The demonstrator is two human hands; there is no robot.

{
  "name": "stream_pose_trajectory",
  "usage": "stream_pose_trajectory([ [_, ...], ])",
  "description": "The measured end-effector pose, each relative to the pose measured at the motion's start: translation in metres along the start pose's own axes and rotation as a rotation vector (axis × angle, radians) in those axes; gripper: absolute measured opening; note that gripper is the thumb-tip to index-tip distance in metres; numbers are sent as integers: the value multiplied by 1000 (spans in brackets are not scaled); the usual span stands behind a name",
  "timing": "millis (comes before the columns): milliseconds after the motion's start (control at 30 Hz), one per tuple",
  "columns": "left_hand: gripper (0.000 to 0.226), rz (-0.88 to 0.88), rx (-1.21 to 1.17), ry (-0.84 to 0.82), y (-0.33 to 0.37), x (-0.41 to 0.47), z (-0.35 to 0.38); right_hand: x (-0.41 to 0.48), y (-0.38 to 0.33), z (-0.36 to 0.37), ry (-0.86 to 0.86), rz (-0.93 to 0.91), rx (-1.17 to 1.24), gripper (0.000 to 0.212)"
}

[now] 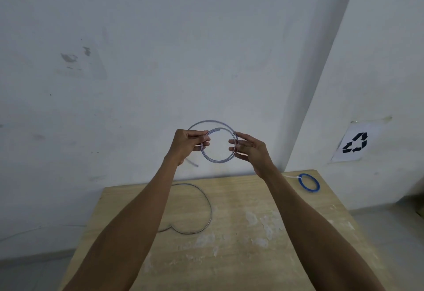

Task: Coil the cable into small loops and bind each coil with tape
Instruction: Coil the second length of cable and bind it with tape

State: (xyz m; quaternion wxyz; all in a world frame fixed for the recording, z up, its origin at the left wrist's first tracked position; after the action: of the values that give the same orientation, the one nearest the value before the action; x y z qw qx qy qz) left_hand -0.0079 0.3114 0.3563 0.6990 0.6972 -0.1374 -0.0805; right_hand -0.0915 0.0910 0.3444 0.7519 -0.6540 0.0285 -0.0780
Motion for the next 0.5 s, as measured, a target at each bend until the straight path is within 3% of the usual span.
stream_pose_trajectory([
  [267,23,74,6,30,5,-2,-2,9,-18,5,6,-45,-133,26],
  [500,25,106,-3,17,11,-6,-2,13,-22,10,27,-83,-120,29],
])
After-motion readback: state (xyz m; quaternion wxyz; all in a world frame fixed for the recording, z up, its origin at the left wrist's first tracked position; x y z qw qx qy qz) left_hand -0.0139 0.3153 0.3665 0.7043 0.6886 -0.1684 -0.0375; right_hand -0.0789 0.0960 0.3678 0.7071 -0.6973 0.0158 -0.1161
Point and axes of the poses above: each hand's wrist, its own x-axis towards the middle knuckle, its own z-axis out of the palm, y = z × x, the point moved 5 cm from there along x, towards the middle knuckle
